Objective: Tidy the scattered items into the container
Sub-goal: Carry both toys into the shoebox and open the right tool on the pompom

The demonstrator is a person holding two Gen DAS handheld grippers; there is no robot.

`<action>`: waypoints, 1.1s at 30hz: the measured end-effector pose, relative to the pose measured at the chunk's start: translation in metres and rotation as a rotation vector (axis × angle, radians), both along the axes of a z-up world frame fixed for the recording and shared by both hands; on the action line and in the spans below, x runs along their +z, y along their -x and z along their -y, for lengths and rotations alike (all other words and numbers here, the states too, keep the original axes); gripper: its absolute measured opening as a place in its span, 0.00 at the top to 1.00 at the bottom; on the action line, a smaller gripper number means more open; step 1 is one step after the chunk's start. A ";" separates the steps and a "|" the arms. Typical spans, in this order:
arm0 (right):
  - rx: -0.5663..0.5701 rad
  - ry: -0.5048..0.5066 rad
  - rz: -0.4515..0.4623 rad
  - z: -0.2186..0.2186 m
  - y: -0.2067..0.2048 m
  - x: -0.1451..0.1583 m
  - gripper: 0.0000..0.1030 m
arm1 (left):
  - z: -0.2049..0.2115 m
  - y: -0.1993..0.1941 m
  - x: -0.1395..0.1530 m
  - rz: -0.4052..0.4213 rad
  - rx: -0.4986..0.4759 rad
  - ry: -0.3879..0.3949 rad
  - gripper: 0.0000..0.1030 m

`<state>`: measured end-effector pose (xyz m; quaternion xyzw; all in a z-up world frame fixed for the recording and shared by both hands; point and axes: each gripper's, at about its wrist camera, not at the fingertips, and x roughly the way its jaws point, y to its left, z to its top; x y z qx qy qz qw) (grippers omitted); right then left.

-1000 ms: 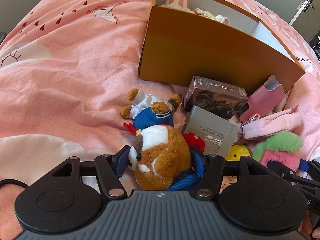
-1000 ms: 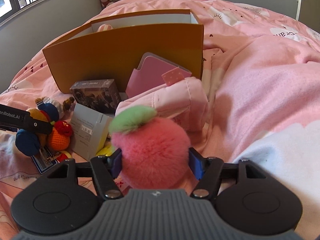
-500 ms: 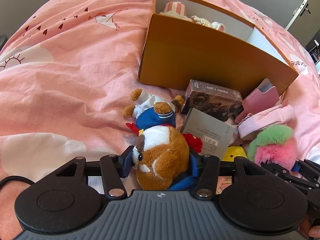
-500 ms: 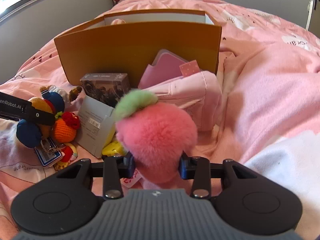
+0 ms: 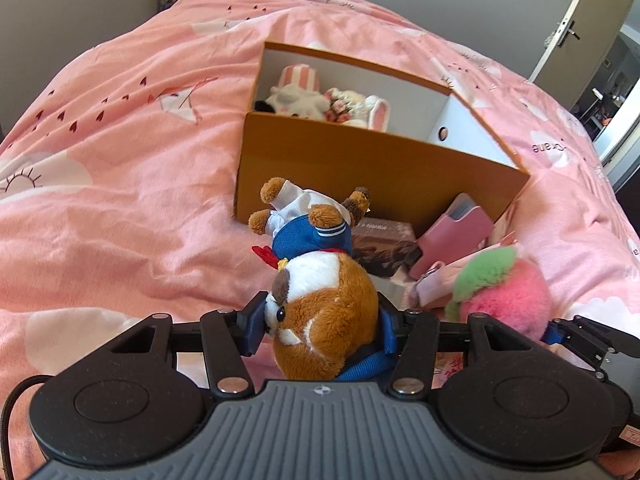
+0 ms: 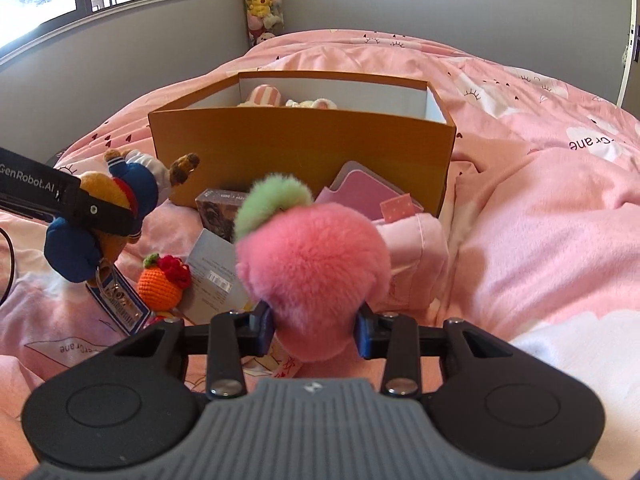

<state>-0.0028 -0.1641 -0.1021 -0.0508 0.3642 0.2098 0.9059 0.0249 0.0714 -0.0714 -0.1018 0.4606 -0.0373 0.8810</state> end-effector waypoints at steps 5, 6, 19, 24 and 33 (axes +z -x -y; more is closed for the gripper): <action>-0.002 -0.020 0.033 0.002 0.003 0.011 0.60 | 0.004 0.001 0.009 0.027 -0.015 0.013 0.40; 0.002 -0.022 0.036 0.002 0.003 0.012 0.60 | 0.005 0.001 0.010 0.031 -0.020 0.016 0.40; 0.017 -0.036 -0.088 -0.012 -0.029 -0.023 0.36 | 0.014 -0.001 -0.004 -0.007 -0.062 0.015 0.40; 0.011 -0.023 -0.127 -0.019 -0.042 -0.040 0.35 | 0.014 -0.002 -0.006 -0.010 -0.060 0.015 0.40; 0.008 -0.045 -0.083 -0.014 -0.037 -0.030 0.54 | 0.018 0.000 0.001 0.021 -0.090 0.020 0.40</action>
